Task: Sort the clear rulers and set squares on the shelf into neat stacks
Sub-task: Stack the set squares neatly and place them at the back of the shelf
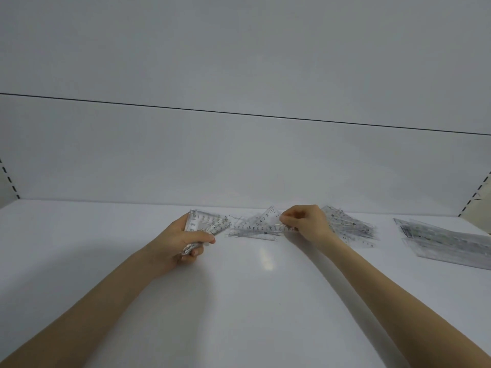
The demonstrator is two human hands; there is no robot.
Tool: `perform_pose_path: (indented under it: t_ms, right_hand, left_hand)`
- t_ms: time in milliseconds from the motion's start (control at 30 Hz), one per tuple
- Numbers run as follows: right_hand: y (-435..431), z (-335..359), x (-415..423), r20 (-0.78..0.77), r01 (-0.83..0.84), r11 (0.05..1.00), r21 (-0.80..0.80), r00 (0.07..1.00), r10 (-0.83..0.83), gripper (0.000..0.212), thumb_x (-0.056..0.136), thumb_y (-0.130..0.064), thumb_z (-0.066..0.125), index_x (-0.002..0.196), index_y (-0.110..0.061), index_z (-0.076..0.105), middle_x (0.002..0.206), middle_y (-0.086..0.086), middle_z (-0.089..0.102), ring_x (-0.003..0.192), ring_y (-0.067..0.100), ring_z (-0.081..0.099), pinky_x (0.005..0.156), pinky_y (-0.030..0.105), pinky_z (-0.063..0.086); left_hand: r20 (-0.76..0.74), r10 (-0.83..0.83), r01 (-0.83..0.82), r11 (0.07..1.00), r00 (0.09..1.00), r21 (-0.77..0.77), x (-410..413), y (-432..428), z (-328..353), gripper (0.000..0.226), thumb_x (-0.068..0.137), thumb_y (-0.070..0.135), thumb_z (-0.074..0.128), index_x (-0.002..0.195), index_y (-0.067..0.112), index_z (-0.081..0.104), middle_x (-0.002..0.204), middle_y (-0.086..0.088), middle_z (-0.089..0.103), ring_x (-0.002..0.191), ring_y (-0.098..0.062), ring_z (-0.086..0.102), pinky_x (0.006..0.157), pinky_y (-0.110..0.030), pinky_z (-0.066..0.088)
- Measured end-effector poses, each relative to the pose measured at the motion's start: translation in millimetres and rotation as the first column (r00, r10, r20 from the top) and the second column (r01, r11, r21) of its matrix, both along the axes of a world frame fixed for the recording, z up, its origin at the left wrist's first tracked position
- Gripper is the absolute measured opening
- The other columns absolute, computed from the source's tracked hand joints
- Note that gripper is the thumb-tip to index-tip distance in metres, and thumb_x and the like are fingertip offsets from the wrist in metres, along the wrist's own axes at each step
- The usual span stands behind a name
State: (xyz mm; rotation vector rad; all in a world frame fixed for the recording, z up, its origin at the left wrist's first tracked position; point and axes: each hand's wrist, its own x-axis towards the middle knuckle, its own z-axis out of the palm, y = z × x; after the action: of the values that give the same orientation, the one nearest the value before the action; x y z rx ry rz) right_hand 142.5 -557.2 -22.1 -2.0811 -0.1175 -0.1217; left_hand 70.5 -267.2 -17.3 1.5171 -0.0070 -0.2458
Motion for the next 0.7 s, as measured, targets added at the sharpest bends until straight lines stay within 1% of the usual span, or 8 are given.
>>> perform_pose_path:
  t_ms: [67, 167, 233, 300, 400, 467, 600, 700]
  right_hand:
    - [-1.3, 6.5, -3.3, -0.011, -0.042, 0.996, 0.08, 0.999, 0.043, 0.009, 0.084, -0.013, 0.073, 0.075, -0.011, 0.072, 0.063, -0.001, 0.065, 0.058, 0.008, 0.057, 0.07, 0.025, 0.049]
    - [1.0, 20.6, -12.9, 0.013, -0.124, 0.978, 0.169, 0.992, 0.123, 0.008, 0.086, -0.009, 0.07, 0.08, -0.004, 0.071, 0.07, 0.009, 0.063, 0.058, 0.01, 0.056, 0.067, 0.023, 0.049]
    - [8.4, 29.9, -22.1, 0.03, -0.206, 0.963, 0.175, 0.979, 0.204, 0.007, 0.087, -0.007, 0.068, 0.082, -0.004, 0.071, 0.071, 0.007, 0.064, 0.062, 0.012, 0.057, 0.067, 0.022, 0.05]
    - [21.0, 37.5, -32.9, 0.046, -0.311, 0.933, 0.181, 0.95, 0.308, 0.007, 0.086, -0.005, 0.068, 0.081, -0.008, 0.072, 0.07, 0.002, 0.065, 0.067, 0.013, 0.059, 0.069, 0.023, 0.05]
    - [46.3, 43.3, -47.5, 0.102, -0.404, 0.907, 0.116, 0.913, 0.394, 0.007, 0.085, -0.005, 0.07, 0.081, -0.011, 0.073, 0.072, 0.001, 0.068, 0.068, 0.008, 0.061, 0.07, 0.021, 0.048]
    - [60.4, 43.4, -53.6, 0.162, -0.401, 0.916, 0.031, 0.906, 0.392, 0.003, 0.084, -0.008, 0.071, 0.084, -0.009, 0.074, 0.077, 0.003, 0.071, 0.071, 0.007, 0.063, 0.072, 0.021, 0.048]
    - [71.5, 37.7, -58.9, 0.246, -0.326, 0.938, -0.118, 0.905, 0.346, 0.004, 0.084, -0.018, 0.072, 0.085, -0.017, 0.076, 0.078, -0.004, 0.073, 0.068, 0.0, 0.061, 0.066, 0.013, 0.043]
    - [73.8, 31.3, -57.4, 0.286, -0.272, 0.946, -0.177, 0.905, 0.314, 0.006, 0.082, -0.025, 0.074, 0.088, -0.024, 0.077, 0.081, -0.01, 0.069, 0.076, 0.004, 0.061, 0.07, 0.022, 0.047]
  left_hand:
    - [-0.002, 0.009, -0.009, 1.0, 1.0, -0.009, -0.9, -1.9, 0.0, 0.045, 0.066, 0.012, 0.07, 0.109, 0.007, 0.055, 0.078, -0.013, 0.064, 0.043, -0.014, 0.039, 0.036, -0.017, 0.025]
    - [0.0, 0.028, -0.028, 0.999, 1.0, -0.015, -1.9, -7.8, 1.6, 0.03, 0.086, 0.017, 0.065, 0.112, 0.007, 0.054, 0.077, -0.013, 0.064, 0.043, -0.014, 0.039, 0.037, -0.016, 0.024]
    - [-0.024, 0.049, -0.05, 0.998, 0.999, -0.023, -1.1, -14.1, 3.0, 0.024, 0.096, 0.024, 0.052, 0.113, 0.008, 0.053, 0.075, -0.013, 0.064, 0.043, -0.015, 0.039, 0.037, -0.016, 0.023]
    - [-0.066, 0.051, -0.053, 0.998, 0.997, -0.04, 0.0, -21.6, 4.7, 0.031, 0.098, 0.035, 0.045, 0.111, 0.008, 0.054, 0.074, -0.014, 0.064, 0.042, -0.015, 0.039, 0.038, -0.015, 0.022]
    - [-0.129, -0.031, 0.021, 0.997, 0.991, -0.079, -1.7, -33.8, 8.9, 0.052, 0.098, 0.049, 0.033, 0.104, 0.006, 0.06, 0.075, -0.014, 0.063, 0.041, -0.016, 0.039, 0.036, -0.015, 0.023]
    - [-0.134, -0.095, 0.078, 0.989, 0.986, -0.126, -5.2, -40.5, 11.5, 0.059, 0.098, 0.053, 0.026, 0.1, 0.007, 0.063, 0.075, -0.014, 0.062, 0.041, -0.016, 0.04, 0.035, -0.014, 0.025]
    - [-0.114, -0.126, 0.109, 0.984, 0.985, -0.14, -10.0, -44.3, 12.5, 0.061, 0.097, 0.056, 0.024, 0.096, 0.007, 0.061, 0.072, -0.013, 0.061, 0.04, -0.015, 0.039, 0.034, -0.013, 0.025]
    - [-0.09, -0.098, 0.088, 0.99, 0.991, -0.112, -10.5, -39.1, 9.1, 0.059, 0.097, 0.057, 0.027, 0.102, 0.006, 0.057, 0.07, -0.012, 0.06, 0.039, -0.013, 0.037, 0.034, -0.013, 0.023]
